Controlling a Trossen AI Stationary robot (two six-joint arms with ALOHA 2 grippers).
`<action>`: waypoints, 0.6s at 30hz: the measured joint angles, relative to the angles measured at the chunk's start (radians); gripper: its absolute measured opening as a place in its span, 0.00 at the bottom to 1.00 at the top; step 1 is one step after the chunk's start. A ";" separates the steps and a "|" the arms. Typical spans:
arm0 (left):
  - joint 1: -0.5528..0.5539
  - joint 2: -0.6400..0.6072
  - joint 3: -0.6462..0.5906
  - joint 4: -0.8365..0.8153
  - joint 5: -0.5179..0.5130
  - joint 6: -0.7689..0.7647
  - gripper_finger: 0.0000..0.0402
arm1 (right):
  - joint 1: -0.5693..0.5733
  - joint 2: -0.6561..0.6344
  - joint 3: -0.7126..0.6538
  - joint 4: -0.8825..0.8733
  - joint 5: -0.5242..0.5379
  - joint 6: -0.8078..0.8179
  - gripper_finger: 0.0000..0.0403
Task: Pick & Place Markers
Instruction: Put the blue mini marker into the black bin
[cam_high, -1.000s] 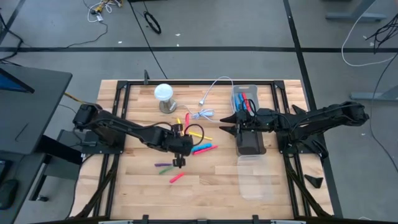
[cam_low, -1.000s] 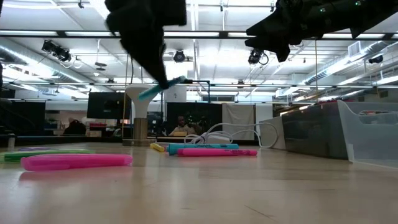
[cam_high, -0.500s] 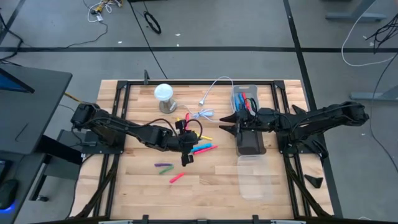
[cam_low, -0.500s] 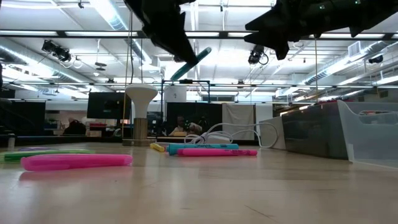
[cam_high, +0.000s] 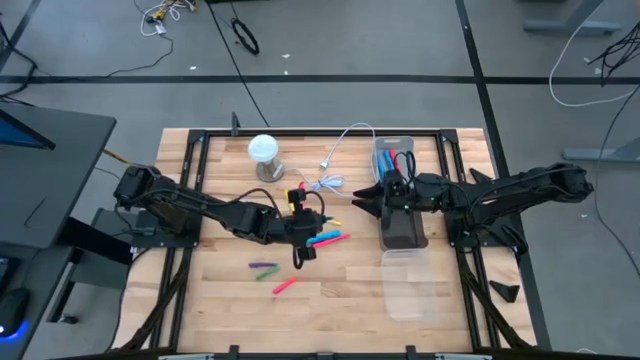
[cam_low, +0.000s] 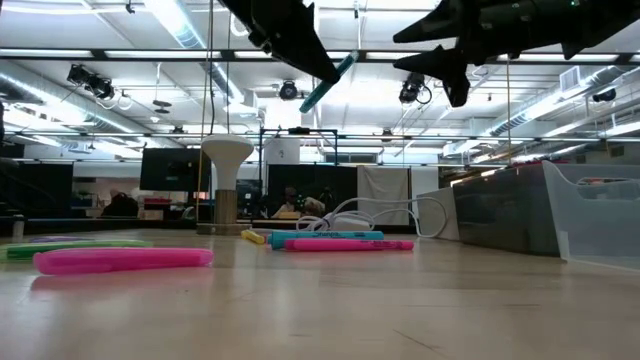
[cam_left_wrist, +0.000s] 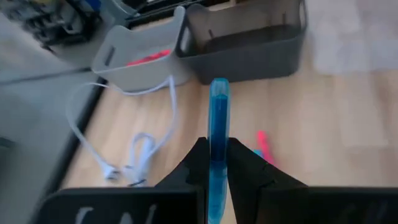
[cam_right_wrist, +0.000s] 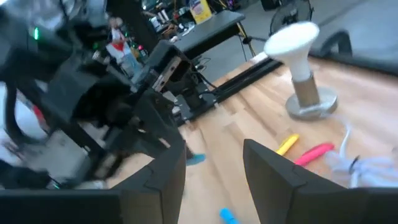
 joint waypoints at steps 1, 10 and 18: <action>0.000 0.000 0.000 -0.001 -0.017 0.035 0.09 | 0.000 0.000 0.000 0.000 0.000 0.049 0.40; -0.004 0.000 0.000 0.036 -0.085 0.352 0.09 | -0.003 0.000 0.000 0.004 -0.110 0.409 0.40; -0.004 0.001 0.000 0.161 -0.090 0.738 0.09 | -0.003 0.000 0.000 0.006 -0.180 0.556 0.41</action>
